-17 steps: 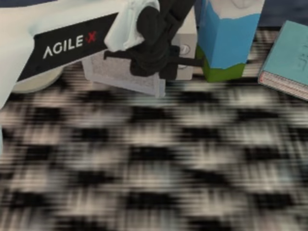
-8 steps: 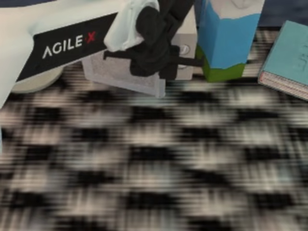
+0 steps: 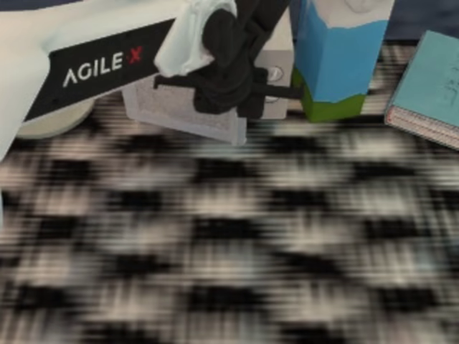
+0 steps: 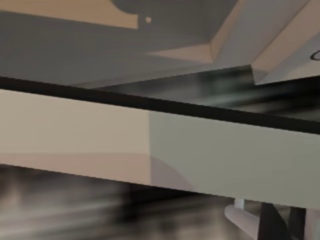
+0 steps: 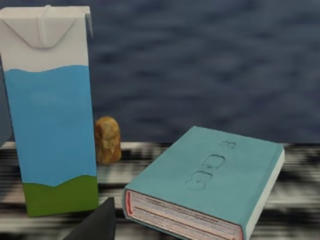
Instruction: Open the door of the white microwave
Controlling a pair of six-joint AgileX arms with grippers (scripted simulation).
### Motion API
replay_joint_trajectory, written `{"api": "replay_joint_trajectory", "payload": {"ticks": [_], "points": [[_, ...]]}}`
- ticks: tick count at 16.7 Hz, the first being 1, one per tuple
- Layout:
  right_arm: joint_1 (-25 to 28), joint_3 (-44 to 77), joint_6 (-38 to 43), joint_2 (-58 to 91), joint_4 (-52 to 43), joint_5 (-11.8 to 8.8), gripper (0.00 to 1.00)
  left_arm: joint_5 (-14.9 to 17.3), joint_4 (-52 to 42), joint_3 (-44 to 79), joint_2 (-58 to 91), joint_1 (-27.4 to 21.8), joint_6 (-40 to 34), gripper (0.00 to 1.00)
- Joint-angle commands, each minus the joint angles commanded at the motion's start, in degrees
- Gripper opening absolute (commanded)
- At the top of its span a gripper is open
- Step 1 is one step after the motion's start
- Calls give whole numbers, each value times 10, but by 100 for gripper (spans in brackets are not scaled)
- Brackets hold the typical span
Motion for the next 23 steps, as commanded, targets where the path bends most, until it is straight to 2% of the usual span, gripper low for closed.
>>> {"api": "replay_joint_trajectory", "payload": {"ticks": [6,13,23], "points": [[0,0,0,0,0,0,100,3,1,-3,1,-4,0,0],[0,0,0,0,0,0,100,32,38,-78,-52,9,62,0],[0,0,0,0,0,0,100,32,38,-78,-52,9,62,0]]}}
